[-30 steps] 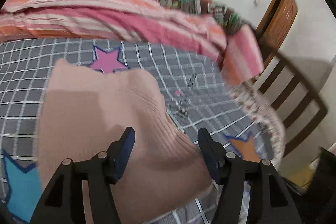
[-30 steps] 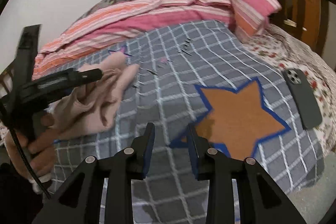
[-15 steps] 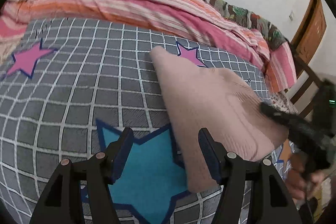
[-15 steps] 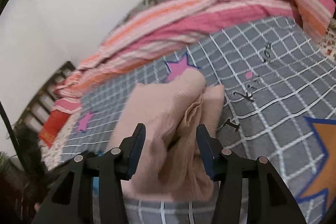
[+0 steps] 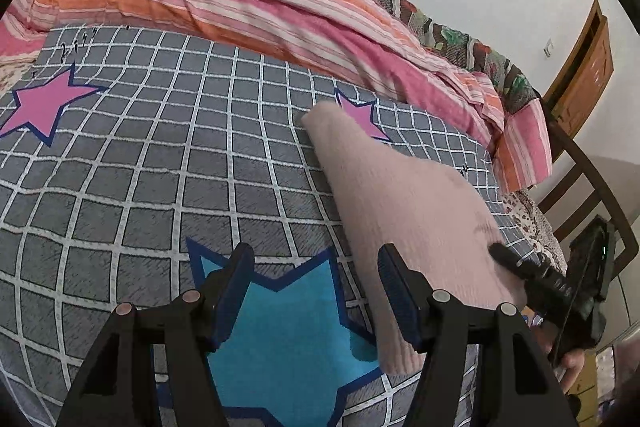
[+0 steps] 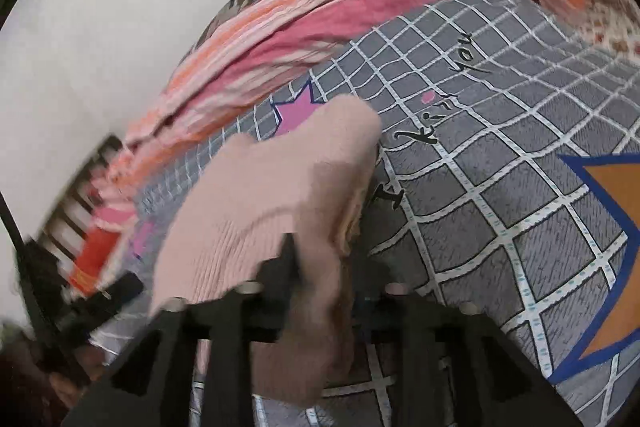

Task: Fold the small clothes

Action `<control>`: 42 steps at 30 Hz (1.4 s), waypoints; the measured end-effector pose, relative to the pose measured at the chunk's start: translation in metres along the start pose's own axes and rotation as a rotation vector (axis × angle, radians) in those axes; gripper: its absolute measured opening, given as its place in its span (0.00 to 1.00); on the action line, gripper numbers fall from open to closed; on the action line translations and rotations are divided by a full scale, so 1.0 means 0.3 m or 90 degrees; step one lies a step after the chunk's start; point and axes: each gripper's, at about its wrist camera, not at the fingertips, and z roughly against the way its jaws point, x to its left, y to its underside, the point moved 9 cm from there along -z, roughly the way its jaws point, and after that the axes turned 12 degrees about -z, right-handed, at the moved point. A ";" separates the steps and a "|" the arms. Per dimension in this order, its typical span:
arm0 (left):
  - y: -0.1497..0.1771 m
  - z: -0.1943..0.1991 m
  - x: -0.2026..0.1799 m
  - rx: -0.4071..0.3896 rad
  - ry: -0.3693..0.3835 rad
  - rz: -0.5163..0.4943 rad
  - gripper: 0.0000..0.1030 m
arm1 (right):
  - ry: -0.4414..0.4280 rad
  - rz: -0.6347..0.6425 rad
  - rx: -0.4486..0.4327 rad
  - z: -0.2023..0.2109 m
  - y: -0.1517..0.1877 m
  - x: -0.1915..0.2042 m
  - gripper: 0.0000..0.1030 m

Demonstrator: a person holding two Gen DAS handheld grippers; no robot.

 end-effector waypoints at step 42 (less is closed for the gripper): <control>0.036 0.140 0.254 -0.027 -0.066 0.018 0.60 | -0.062 -0.094 0.129 -0.372 -0.005 0.373 0.38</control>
